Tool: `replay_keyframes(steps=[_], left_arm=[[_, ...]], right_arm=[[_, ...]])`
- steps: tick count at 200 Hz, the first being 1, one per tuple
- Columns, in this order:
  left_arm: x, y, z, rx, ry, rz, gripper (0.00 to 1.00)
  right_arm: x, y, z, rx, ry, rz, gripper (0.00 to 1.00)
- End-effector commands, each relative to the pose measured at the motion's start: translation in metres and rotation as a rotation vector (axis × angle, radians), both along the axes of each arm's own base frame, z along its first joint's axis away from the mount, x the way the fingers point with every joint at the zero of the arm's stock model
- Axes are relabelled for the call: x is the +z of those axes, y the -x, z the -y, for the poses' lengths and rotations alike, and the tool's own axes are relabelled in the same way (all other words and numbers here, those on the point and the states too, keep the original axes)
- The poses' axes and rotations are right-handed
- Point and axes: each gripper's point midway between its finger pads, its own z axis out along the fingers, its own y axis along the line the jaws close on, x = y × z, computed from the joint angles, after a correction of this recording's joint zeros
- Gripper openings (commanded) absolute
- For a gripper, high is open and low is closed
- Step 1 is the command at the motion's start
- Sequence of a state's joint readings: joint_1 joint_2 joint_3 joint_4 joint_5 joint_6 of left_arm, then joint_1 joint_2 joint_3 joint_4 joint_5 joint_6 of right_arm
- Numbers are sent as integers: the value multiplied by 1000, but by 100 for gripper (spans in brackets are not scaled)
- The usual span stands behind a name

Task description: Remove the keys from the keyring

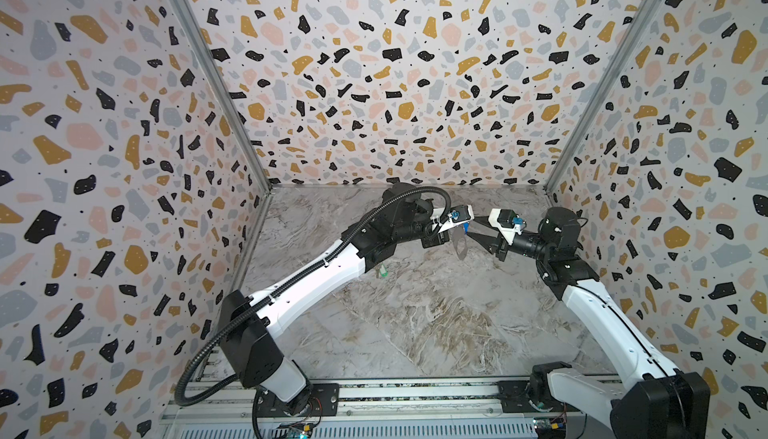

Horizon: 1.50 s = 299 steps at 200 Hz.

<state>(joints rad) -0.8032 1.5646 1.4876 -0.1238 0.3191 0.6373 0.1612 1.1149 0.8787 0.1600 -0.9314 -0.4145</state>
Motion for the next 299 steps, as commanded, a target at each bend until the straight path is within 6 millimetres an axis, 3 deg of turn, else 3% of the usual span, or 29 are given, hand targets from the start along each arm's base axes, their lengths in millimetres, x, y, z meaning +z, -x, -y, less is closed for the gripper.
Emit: replay_keyframes(steps=[1, 100, 139, 188, 299], left_arm=[[30, 5, -1, -16, 96, 46, 0], [32, 3, -1, -24, 134, 32, 0], [35, 2, -2, -39, 177, 8, 0], [39, 2, -3, -43, 214, -1, 0], [30, -8, -4, -27, 264, -51, 0]], right_arm=[[18, 2, -3, 16, -52, 11, 43], [14, 0, -14, 82, -82, -44, 31], [17, 2, -16, 93, -90, -30, 21], [11, 2, -19, 106, -78, -46, 1], [16, 2, -34, 83, -4, -4, 0]])
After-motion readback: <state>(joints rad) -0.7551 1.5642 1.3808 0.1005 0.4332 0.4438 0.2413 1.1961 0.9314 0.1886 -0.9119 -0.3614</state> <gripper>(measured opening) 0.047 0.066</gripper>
